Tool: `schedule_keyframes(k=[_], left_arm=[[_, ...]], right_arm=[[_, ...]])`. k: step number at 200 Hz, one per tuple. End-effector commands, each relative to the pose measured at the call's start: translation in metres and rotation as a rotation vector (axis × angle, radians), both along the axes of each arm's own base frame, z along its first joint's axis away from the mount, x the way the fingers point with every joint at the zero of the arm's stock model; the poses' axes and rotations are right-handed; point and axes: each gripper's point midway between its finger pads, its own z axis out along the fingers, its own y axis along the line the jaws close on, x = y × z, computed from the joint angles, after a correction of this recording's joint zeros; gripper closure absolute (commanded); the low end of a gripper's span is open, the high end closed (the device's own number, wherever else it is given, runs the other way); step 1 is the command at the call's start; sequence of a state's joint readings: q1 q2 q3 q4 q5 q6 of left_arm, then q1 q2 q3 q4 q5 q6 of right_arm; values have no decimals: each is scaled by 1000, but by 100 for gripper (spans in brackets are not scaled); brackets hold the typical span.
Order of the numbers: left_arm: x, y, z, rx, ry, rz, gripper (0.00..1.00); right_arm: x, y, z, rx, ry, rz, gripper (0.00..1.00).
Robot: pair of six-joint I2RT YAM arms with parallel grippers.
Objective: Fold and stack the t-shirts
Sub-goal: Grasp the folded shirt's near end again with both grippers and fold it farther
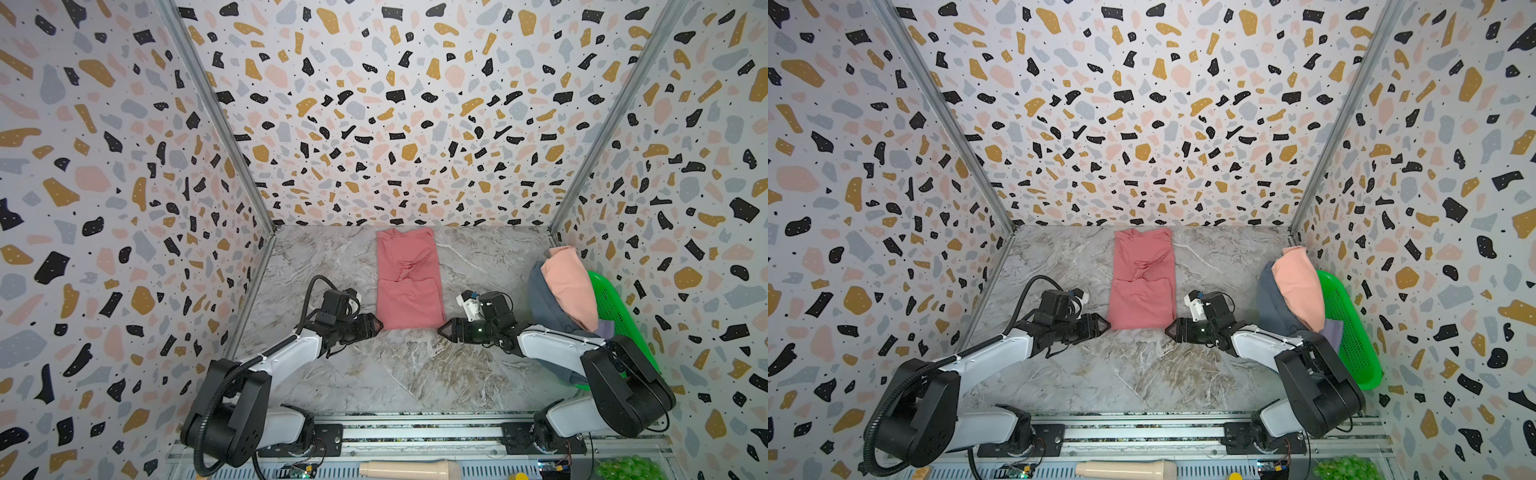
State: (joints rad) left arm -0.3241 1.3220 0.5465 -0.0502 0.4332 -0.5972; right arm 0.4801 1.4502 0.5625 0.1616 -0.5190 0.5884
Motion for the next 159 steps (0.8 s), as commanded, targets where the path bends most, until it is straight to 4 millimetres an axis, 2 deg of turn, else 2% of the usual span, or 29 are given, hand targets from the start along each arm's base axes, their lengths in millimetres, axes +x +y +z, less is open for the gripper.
schedule_keyframes(k=[1,36,51,60,70,92,110,118,136,159], left_arm=[[9,-5,1,-50,-38,29,35],[27,-16,-2,-138,-64,71,39],[34,-23,-3,-183,-64,75,44],[37,-27,-5,-199,-59,75,51],[38,-29,-8,-202,-54,75,58],[39,-31,-7,-219,-58,75,75],[40,-30,0,-217,-83,72,92],[38,-29,2,-204,-87,67,100],[22,-26,3,-171,-73,39,100],[-19,-22,3,-116,-22,-14,100]], right_arm=[[8,9,-1,51,5,-15,25],[24,13,-23,60,23,-69,28],[32,15,-28,63,25,-88,32],[36,17,-28,70,24,-92,36],[40,20,-27,73,18,-90,47],[43,20,-25,60,2,-98,84],[41,20,-21,48,-18,-84,99],[38,21,-18,40,-27,-69,100],[25,21,-10,12,-46,-33,100],[-10,21,2,-32,-45,32,100]])
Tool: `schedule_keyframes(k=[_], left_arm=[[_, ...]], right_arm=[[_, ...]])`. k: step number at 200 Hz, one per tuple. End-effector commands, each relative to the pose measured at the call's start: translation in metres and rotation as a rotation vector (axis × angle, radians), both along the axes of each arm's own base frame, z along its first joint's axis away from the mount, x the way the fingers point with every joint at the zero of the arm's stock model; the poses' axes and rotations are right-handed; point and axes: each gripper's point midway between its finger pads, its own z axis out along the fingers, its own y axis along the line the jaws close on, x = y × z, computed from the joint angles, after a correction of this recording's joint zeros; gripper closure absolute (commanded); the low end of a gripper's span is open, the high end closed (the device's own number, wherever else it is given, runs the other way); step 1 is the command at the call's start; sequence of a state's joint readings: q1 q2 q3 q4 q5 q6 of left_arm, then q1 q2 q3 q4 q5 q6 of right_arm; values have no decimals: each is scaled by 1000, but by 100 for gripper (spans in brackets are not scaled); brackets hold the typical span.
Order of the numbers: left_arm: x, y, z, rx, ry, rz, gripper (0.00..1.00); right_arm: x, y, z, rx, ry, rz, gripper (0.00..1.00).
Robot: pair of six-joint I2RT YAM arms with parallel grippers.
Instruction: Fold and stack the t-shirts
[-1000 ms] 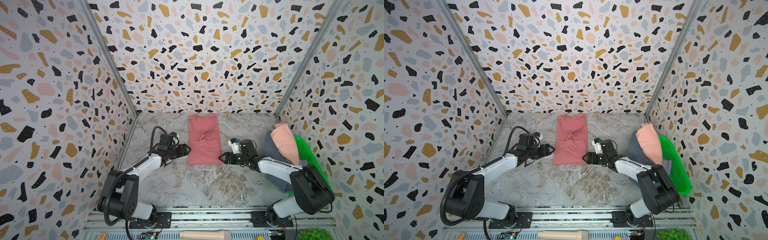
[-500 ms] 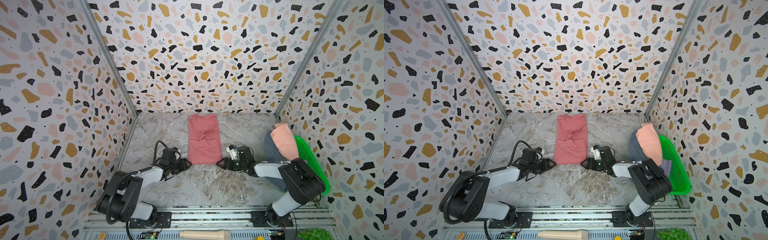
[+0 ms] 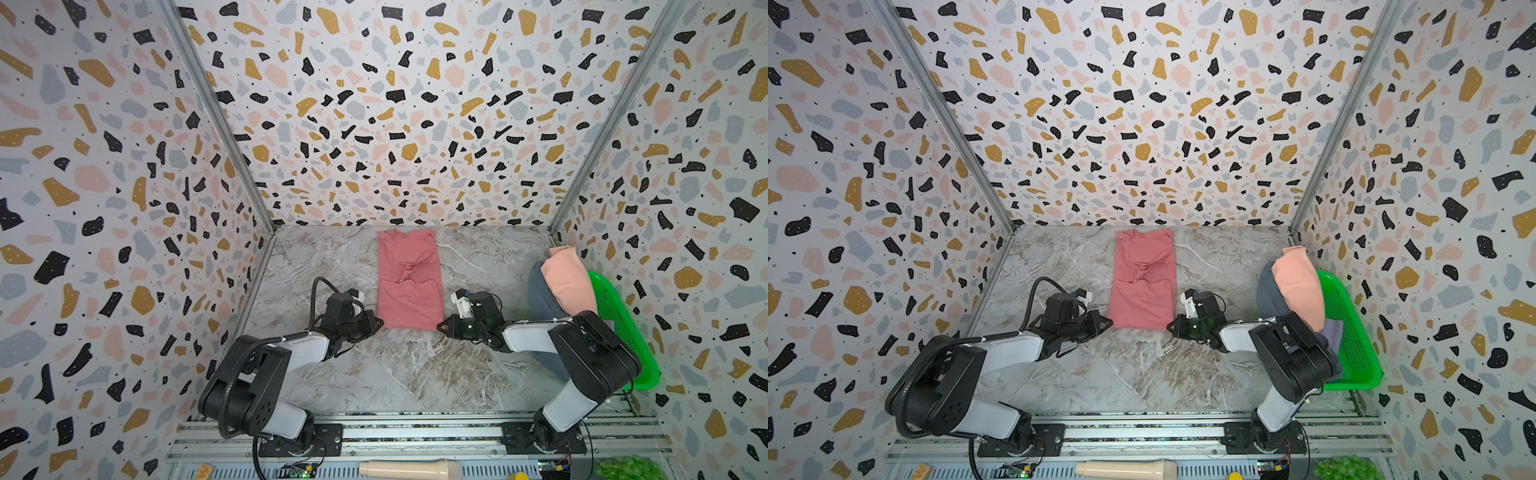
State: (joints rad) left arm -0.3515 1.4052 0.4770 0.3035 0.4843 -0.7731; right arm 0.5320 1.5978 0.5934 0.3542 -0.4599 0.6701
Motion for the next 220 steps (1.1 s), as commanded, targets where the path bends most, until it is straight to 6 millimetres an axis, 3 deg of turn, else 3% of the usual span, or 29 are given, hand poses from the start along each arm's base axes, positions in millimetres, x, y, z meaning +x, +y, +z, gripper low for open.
schedule_keyframes(k=[1,35,63,94,133,179,220], left_arm=[[-41,3,-3,65,40,-69,100],[-84,9,18,47,57,-85,100],[-78,3,62,-37,-30,-70,100],[-44,-9,106,17,-154,-120,100],[17,-30,139,1,-263,-135,100],[106,-37,141,-10,-287,-71,100],[179,-22,115,-16,-231,-15,100]], right_arm=[[-34,-3,14,-60,-14,74,100],[-81,-15,34,-93,-5,103,100],[-74,-17,74,-39,-112,61,100],[-35,-4,112,-42,-233,40,100],[27,1,147,7,-333,-11,100],[117,17,143,-14,-347,-11,100],[186,24,129,29,-320,-27,100]])
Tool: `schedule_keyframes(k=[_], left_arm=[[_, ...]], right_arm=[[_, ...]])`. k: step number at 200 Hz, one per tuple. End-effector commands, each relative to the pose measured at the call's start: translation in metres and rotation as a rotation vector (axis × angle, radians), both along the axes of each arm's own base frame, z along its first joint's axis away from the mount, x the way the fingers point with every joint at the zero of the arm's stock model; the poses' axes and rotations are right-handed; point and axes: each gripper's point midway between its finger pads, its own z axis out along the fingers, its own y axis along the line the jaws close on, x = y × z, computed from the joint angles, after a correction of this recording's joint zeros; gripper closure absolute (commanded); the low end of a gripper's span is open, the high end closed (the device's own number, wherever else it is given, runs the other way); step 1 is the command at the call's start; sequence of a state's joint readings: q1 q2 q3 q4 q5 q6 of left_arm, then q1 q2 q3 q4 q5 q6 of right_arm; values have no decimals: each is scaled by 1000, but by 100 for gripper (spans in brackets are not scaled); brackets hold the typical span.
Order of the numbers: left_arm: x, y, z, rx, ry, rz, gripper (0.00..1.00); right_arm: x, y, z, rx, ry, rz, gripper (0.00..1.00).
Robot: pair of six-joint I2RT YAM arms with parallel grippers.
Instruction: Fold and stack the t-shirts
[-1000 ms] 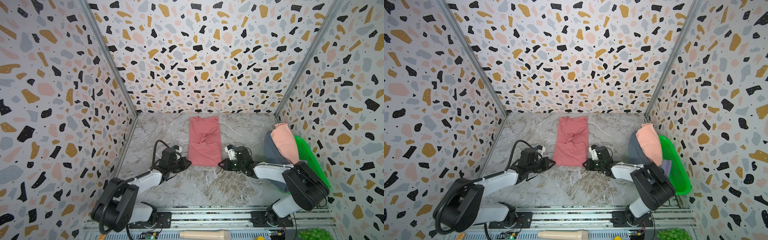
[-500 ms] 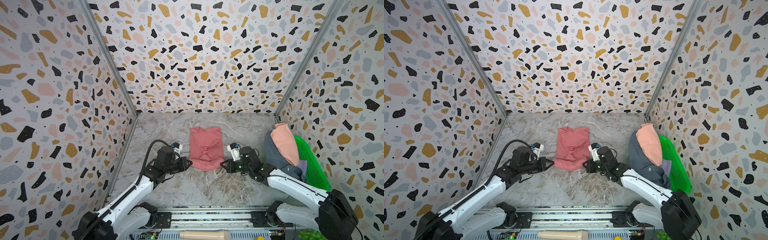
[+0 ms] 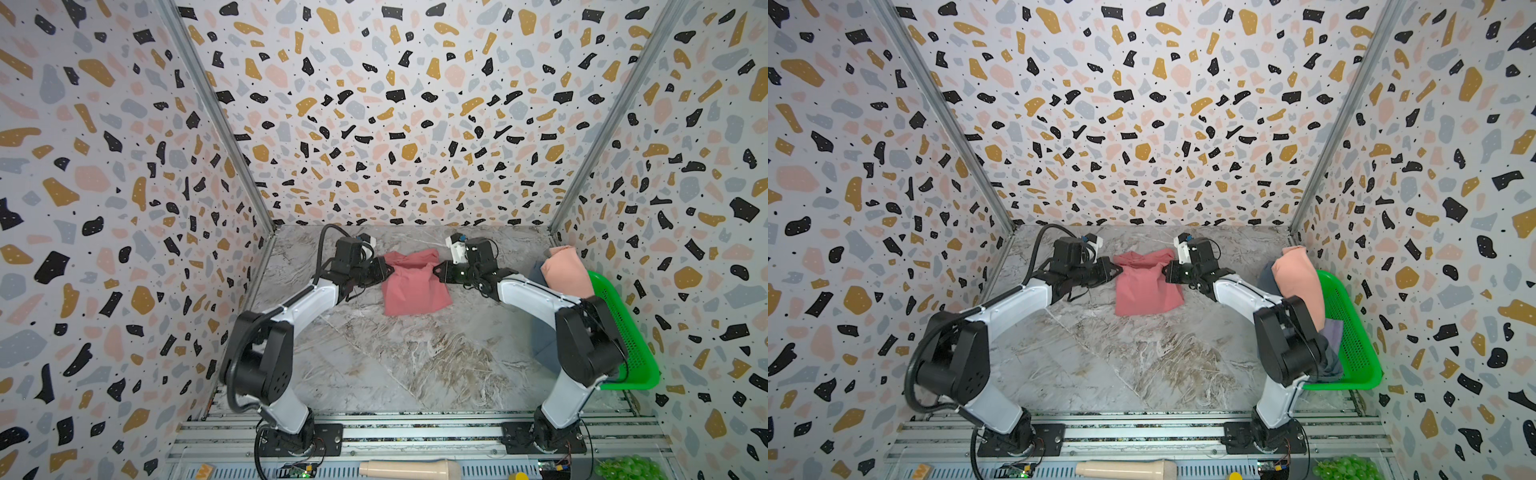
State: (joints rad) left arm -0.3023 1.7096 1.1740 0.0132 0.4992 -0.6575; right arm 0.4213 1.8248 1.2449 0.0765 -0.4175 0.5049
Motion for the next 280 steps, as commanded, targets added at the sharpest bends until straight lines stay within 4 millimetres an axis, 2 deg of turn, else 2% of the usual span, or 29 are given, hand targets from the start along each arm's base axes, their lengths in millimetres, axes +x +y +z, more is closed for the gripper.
schedule_keyframes(k=[1,23,30,46,57,70,79,91,109,124,142,170,191,226,251,265,280], left_arm=[[38,8,7,-33,-57,10,100],[73,28,-7,-34,-47,79,100],[85,29,-9,-56,-52,82,89],[113,32,-17,-82,-41,73,59],[132,31,-14,-114,-67,71,46],[150,31,-10,-148,-88,61,32],[162,34,-8,-160,-95,71,27],[170,39,0,-164,-117,73,25],[169,47,8,-131,-145,80,21],[160,52,0,-57,-117,79,21],[141,53,-15,6,-75,80,21],[92,52,-52,166,21,79,21],[48,43,-75,177,75,56,20],[-7,32,-86,169,115,35,19],[-27,27,-94,174,140,11,18],[-30,24,-102,162,160,9,19],[-30,16,-106,130,165,0,20]], right_arm=[[32,6,22,51,-64,28,100],[70,6,21,71,-83,20,93],[83,5,20,75,-89,11,87],[112,1,18,95,-106,7,53],[128,-6,15,111,-124,-19,40],[140,-19,16,140,-140,-72,39],[144,-29,16,154,-138,-105,39],[139,-36,16,153,-143,-120,39],[124,-43,13,115,-149,-131,39],[109,-45,11,89,-147,-131,39],[88,-37,9,32,-153,-100,37],[59,-27,-8,-116,-135,-94,28],[36,-22,-21,-112,-95,-80,21],[-1,-24,-32,-38,-39,-91,13],[-24,-30,-33,10,-18,-113,10],[-34,-32,-34,39,-6,-121,5],[-40,-35,-38,51,2,-130,5]])
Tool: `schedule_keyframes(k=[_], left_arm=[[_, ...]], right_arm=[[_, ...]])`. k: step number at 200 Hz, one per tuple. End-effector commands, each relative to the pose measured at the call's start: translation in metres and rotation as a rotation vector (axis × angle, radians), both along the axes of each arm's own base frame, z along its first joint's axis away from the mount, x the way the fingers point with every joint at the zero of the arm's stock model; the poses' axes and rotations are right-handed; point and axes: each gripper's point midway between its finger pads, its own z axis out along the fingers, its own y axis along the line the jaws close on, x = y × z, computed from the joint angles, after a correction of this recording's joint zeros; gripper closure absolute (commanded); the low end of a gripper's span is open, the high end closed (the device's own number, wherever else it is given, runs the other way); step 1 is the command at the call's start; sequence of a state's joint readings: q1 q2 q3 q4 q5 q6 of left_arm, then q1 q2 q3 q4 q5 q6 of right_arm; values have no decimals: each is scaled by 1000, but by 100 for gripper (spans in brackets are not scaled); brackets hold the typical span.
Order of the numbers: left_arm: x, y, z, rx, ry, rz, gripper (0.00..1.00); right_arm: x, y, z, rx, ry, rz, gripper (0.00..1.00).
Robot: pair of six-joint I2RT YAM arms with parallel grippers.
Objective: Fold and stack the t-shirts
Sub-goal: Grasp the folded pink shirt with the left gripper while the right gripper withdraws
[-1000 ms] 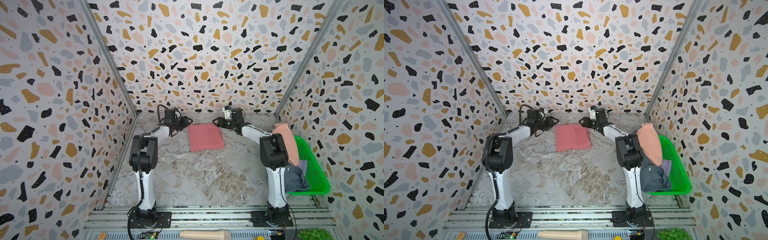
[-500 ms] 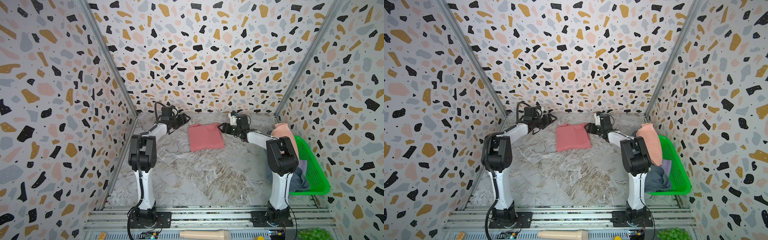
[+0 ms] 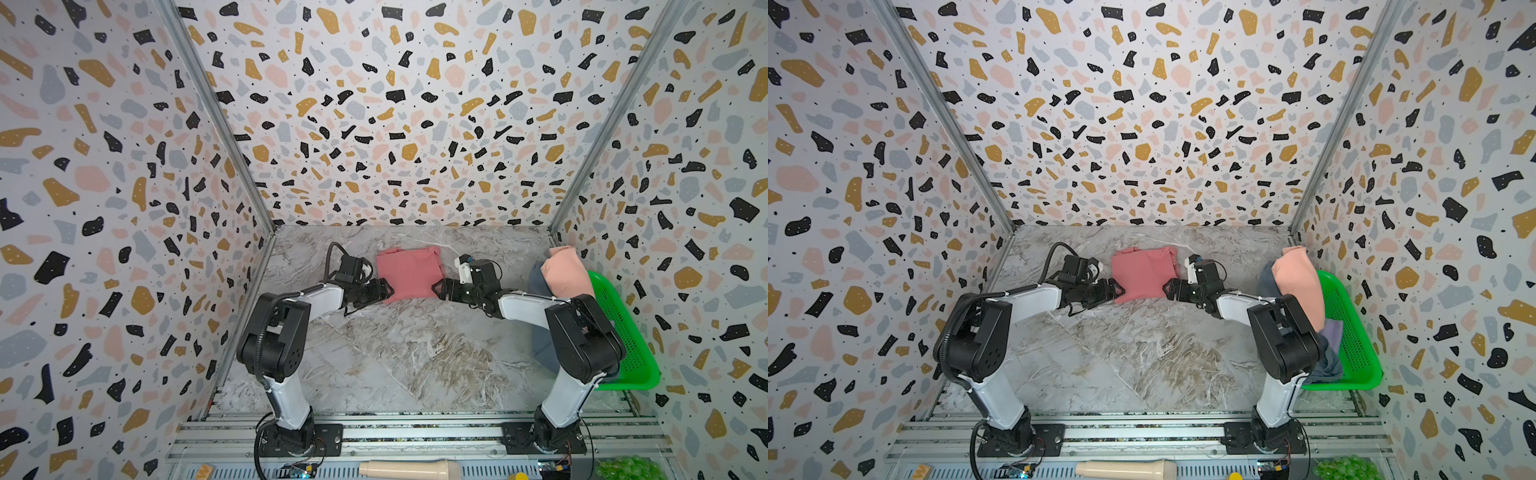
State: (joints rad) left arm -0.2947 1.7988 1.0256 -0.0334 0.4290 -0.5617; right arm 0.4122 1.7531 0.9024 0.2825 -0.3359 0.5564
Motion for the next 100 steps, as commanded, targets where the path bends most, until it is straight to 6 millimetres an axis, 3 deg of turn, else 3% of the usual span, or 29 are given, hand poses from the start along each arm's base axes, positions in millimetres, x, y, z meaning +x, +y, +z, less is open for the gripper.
schedule_keyframes(k=[1,33,69,88,100], left_arm=[[5,-10,4,-47,-34,1,20],[14,-9,-2,31,-44,17,22],[21,12,42,299,-193,44,19],[22,-3,61,330,-249,13,17],[26,-18,63,350,-268,-9,17]], right_arm=[[2,3,33,90,-74,-29,5],[-3,-2,23,68,-50,-39,6],[-6,-18,28,32,-73,-73,6],[-6,-29,38,25,-98,-86,6],[-6,-35,50,17,-131,-84,6]])
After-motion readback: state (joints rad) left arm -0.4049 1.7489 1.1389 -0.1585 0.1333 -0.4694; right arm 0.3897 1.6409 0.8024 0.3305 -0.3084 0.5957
